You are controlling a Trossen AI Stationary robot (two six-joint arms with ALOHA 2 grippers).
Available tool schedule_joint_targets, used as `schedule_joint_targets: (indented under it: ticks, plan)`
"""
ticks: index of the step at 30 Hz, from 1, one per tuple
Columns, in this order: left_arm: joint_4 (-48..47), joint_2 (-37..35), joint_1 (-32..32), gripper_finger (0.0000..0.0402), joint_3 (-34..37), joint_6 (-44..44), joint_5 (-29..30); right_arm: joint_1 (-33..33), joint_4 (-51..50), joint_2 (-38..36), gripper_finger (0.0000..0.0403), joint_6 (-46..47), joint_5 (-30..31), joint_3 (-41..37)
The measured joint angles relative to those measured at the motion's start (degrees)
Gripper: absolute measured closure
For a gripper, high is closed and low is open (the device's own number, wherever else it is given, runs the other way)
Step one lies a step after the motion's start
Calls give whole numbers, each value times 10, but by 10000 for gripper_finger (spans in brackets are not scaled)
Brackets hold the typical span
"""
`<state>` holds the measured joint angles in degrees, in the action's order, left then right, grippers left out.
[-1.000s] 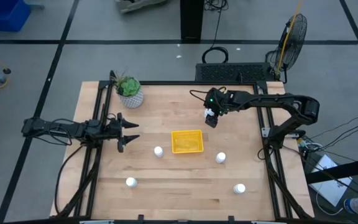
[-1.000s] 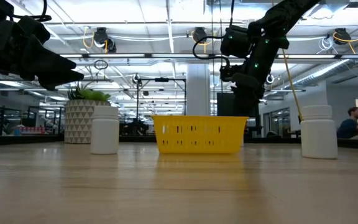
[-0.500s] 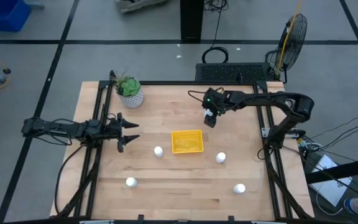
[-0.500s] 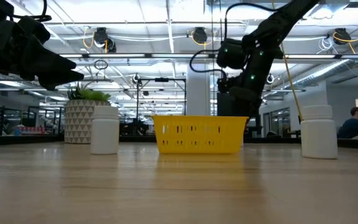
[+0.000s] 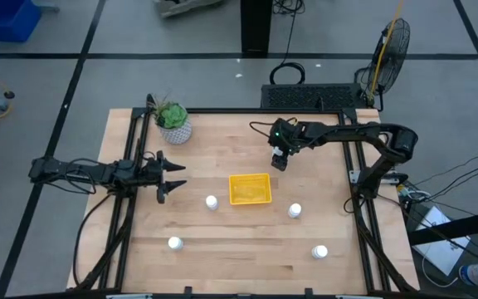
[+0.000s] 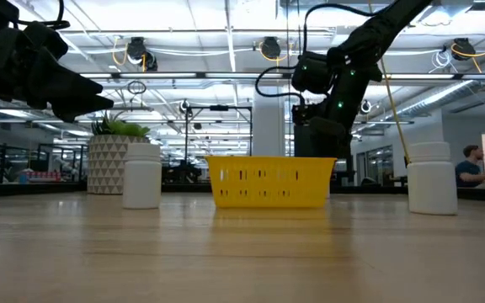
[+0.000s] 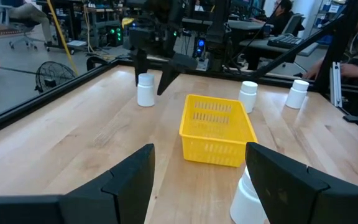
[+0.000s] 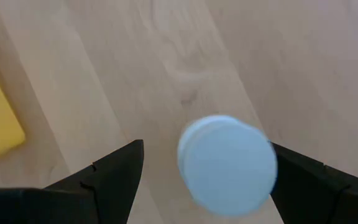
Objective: Pick and place pill bottles into a basket
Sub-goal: Put the white medicine bottle into the yellow bin
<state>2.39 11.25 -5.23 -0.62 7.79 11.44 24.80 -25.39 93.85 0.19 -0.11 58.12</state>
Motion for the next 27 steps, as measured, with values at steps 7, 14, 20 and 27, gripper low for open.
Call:
schedule_joint_targets:
  ticks: [7, 14, 20, 27]
  plan:
    - [0, 0, 0, 144, 0, 1, 0, 8, -2, -19, 96, 2, 2, 3]
    - [-1, 0, 0, 144, 0, 2, 0, 12, -10, -19, 96, 5, 2, 3]
    - [-1, 0, 0, 144, 0, 2, 0, 12, -10, -19, 97, 5, 3, 3]
    - [-1, 0, 0, 144, 0, 2, 0, 12, -11, -19, 135, 5, 3, 3]
